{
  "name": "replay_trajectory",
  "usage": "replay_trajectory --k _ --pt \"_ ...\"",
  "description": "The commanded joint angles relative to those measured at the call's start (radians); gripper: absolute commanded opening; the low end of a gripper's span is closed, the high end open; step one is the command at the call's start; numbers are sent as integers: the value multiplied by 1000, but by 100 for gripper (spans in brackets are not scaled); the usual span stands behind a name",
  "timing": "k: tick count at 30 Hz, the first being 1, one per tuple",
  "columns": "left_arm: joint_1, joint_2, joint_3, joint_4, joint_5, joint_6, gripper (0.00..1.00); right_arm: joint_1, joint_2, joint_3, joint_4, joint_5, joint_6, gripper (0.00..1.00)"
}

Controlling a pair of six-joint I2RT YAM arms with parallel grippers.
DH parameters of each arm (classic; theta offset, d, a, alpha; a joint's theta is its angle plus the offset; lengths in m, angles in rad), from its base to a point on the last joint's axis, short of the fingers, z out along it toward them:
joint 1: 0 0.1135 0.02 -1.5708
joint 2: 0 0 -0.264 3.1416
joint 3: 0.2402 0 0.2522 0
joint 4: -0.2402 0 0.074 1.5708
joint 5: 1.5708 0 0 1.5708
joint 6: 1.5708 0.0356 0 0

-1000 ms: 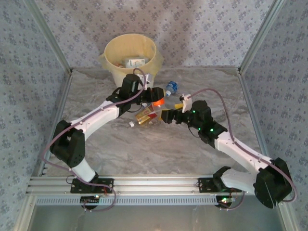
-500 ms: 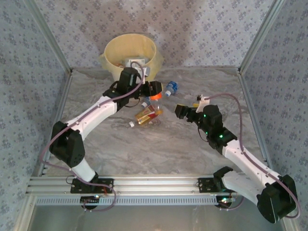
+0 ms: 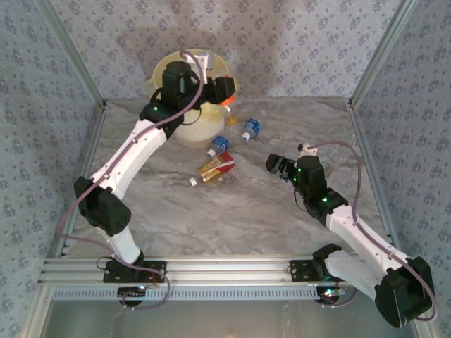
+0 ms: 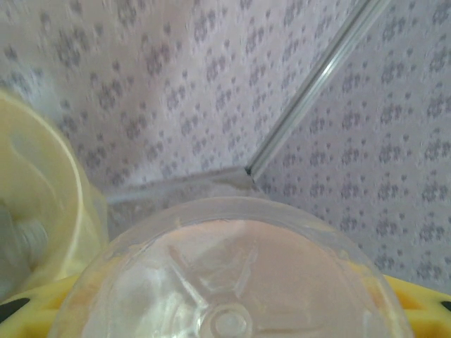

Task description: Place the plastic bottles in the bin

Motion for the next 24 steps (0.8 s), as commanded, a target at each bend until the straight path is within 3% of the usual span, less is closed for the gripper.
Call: replay_trajectory --k 1,6,10,13,24 --pt "28 31 83 61 -18 23 46 -6 -24 22 -33 25 21 100" --pt "51 89 197 100 -74 60 46 -9 -45 5 -25 36 42 100" --pt "56 102 152 255 -183 100 46 -10 -60 0 -36 42 47 100" --pt "67 136 183 279 -276 101 46 -10 -67 -3 -40 43 51 100" --pt "139 331 348 255 -537 -181 47 -14 -65 -27 -11 63 59 100"
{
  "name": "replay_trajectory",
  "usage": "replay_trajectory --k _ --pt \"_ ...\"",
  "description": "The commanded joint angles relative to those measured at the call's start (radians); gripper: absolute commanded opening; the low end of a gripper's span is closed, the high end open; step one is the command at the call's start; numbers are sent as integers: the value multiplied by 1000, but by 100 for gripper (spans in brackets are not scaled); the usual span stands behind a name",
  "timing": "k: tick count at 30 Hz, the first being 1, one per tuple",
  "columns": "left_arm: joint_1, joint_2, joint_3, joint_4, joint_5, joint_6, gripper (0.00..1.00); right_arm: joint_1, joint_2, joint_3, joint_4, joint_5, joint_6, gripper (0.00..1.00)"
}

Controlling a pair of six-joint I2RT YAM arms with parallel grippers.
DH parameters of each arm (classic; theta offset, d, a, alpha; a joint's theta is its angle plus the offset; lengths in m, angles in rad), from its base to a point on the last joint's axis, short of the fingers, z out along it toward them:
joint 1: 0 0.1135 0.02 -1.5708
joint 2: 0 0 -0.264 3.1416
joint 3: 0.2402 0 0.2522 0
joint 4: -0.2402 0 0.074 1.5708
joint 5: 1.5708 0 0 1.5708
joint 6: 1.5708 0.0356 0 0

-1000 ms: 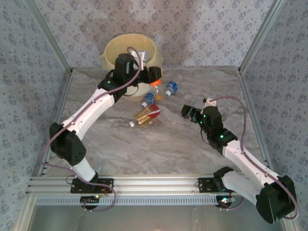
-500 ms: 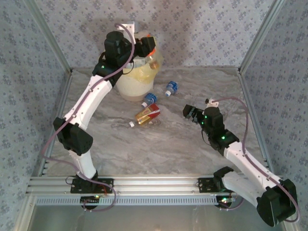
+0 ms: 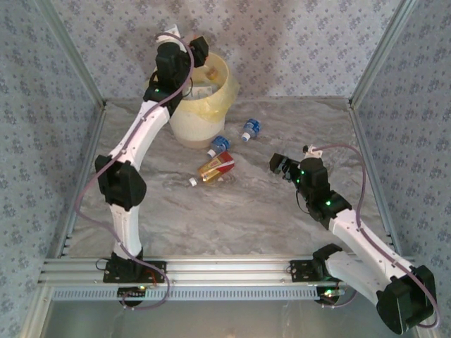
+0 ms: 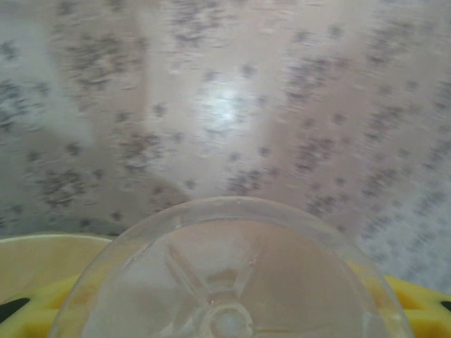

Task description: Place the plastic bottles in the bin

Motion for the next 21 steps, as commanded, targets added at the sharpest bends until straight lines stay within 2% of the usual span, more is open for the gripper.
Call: replay_trajectory --k 1,4,6,8,10,12,14,21 --pt "5 45 76 23 -142 -114 47 -8 -7 -17 24 38 14 100" --pt "14 114 158 -14 -204 -164 49 -10 -1 -17 27 43 15 100" --pt "17 180 275 -108 -238 -207 56 -12 5 -16 31 42 14 100" --pt "18 269 473 -298 -245 -257 75 -13 10 -16 32 39 14 100" --pt "11 353 698 -505 -252 -274 86 -14 13 -16 33 40 15 100" --pt "3 411 859 -635 -278 -270 97 -14 14 -18 33 40 14 100" --pt "1 426 933 -708 -282 -274 98 -17 16 -18 35 38 15 100" --pt "-25 366 937 -758 -318 -184 98 -18 16 -17 27 30 15 100"
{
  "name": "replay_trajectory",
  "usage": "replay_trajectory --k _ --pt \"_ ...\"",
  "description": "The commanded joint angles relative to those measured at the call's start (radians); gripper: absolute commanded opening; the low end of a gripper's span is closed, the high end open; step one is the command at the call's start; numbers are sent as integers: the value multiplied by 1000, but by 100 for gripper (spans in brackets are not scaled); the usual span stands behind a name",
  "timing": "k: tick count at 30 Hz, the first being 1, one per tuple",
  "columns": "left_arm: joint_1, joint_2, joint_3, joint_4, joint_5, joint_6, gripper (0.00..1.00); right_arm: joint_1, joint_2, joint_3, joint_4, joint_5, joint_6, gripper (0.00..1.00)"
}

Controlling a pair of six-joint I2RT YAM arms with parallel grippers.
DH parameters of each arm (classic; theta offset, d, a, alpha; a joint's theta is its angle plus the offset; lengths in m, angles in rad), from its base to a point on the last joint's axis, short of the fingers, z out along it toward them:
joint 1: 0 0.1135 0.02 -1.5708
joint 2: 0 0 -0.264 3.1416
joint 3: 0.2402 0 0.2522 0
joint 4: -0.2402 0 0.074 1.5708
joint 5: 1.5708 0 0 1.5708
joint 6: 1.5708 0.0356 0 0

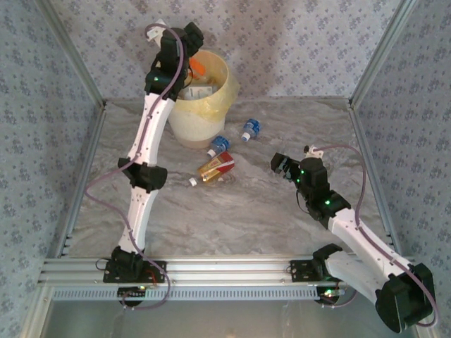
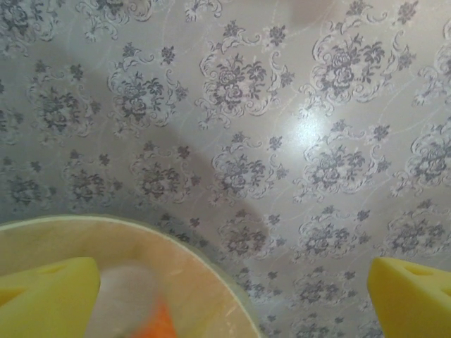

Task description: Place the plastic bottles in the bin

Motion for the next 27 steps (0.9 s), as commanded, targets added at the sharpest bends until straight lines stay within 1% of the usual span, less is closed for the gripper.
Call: replay_trajectory --k 1,5,9,10,13,14,18,19,21,23,24,26,27 --pt "-19 -47 22 -82 -32 49 98 -7 0 -10 8 15 8 100" --pt "-23 -61 44 -130 -13 64 98 -7 -3 -9 -2 15 8 100" --pt "-53 -59 124 -203 13 152 98 -8 -10 -11 -23 14 4 100" --pt "-59 -62 133 -218 28 170 98 -10 -13 -13 -24 16 1 100" --pt "-69 -90 92 -235 132 219 98 -13 -21 -18 -30 15 -2 100" --pt "-69 -125 19 -219 175 232 98 -15 -25 -21 -33 12 -3 100" --pt "-68 -355 -449 -51 343 274 98 -28 -39 -31 -46 6 -11 100" --pt "-69 -397 -524 -3 379 287 98 -32 -39 -35 -42 6 -11 100" --pt "-77 -482 -670 60 499 343 98 -40 -40 -46 -29 5 -8 100" --pt "-98 -558 -809 135 635 446 98 -48 -37 -56 -11 4 -5 100" --pt "-120 -598 -878 163 682 521 98 -53 -35 -58 1 4 -2 100" --pt "-172 -678 -1016 197 725 656 98 -63 -29 -57 12 3 -2 100" --pt "-206 -720 -1087 218 715 727 98 -68 -27 -53 13 -1 -2 100"
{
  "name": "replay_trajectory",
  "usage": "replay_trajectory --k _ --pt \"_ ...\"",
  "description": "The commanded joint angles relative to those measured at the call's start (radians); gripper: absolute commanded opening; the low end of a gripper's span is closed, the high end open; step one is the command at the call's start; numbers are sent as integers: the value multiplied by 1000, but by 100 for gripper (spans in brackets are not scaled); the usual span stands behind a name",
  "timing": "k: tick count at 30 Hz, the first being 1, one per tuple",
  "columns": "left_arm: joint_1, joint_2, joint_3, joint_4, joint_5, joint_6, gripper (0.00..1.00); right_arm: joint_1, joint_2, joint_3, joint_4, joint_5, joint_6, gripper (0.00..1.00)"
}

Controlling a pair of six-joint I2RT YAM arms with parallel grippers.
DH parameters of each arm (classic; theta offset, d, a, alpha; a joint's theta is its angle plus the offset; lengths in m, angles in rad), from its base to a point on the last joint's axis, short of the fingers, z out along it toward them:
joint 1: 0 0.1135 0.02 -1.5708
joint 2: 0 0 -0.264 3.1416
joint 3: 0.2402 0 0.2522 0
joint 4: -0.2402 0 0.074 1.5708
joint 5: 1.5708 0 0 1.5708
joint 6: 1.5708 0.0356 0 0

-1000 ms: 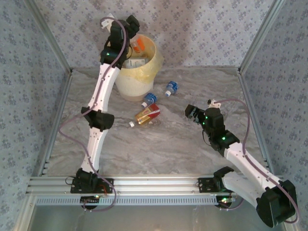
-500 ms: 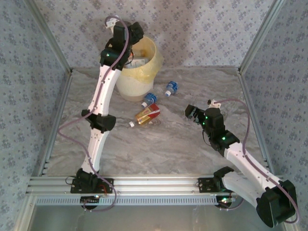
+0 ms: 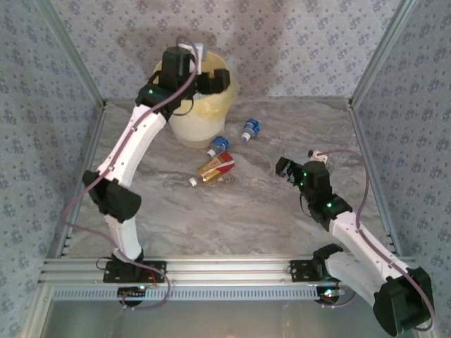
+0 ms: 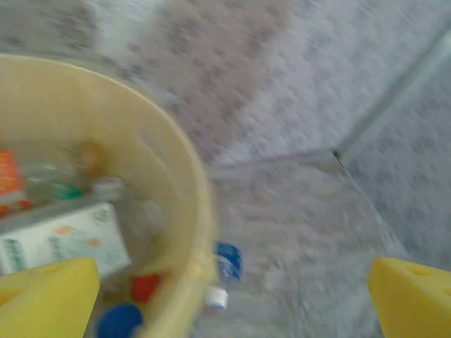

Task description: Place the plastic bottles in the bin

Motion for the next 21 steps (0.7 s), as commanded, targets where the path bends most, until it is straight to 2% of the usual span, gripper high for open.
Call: replay_trajectory --k 1,3,6,11,15,17,21 --pt "-118 -140 -222 146 128 307 98 -17 0 3 36 -1 -2 100" --pt "-182 -209 -379 192 57 417 98 -26 -1 14 32 -8 -12 100" --pt "-214 -241 -497 164 -3 464 98 -33 -6 27 12 -16 -26 100" --pt "-214 -138 -480 -93 -79 475 98 -43 -21 21 0 -14 -19 100" --pt "-213 10 -433 -242 -213 488 98 -44 -33 17 -3 -15 -16 100" --pt "-210 84 -395 -283 -262 488 98 -44 -43 18 -6 -16 -15 100" --pt "-188 202 -323 -308 -259 475 98 -45 -63 21 -24 -13 -16 100"
